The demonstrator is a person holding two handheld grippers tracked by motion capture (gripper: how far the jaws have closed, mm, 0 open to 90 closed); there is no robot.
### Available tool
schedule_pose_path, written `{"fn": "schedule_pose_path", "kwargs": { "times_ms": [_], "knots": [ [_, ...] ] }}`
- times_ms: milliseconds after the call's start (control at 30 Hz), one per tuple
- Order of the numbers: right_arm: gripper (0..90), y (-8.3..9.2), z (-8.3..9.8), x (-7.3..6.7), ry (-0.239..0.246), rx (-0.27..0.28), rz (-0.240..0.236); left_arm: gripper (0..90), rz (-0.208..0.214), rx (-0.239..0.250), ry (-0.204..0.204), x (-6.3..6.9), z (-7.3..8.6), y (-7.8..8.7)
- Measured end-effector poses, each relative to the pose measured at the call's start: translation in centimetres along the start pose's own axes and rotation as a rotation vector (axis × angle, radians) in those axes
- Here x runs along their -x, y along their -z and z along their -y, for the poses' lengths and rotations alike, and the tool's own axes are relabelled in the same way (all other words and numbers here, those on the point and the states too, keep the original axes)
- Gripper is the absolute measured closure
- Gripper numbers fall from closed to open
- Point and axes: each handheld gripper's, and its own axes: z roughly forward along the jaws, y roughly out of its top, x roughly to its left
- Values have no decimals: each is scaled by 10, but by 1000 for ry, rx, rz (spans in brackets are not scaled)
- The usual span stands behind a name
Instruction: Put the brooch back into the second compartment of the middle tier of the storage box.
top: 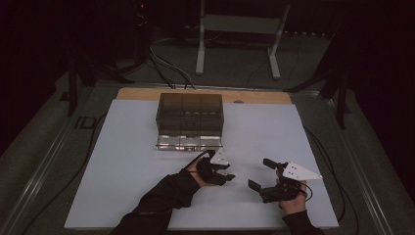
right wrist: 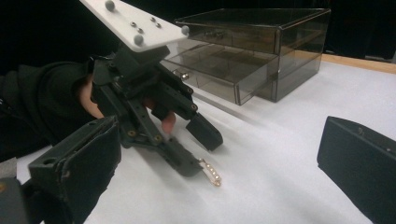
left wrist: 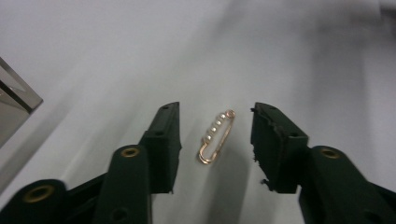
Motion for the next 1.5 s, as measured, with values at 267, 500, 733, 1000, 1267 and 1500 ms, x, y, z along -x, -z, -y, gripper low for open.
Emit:
{"fn": "schedule_pose_path", "kwargs": {
  "times_ms": [267, 500, 733, 1000, 1267, 1500],
  "knots": [
    [0, 0, 0, 0, -1, -4, -3, 683, 10, -40, -42, 1, -3, -9],
    [0, -1, 1, 1, -6, -9, -4, 795, 6, -38, -62, 3, -3, -10],
    [0, -1, 0, 0, -4, -7, -4, 860, 13, -54, -65, 4, -4, -10],
    [0, -1, 0, 1, -5, -10, -5, 870, 0, -54, -46, 6, -5, -9],
    [0, 0, 0, 1, -5, -8, -3, 872, -6, -43, -41, 7, -9, -2],
    [0, 0, 0, 1, 0, -5, -1, 872, -13, -31, -40, 7, -11, 5]
  ]
}}
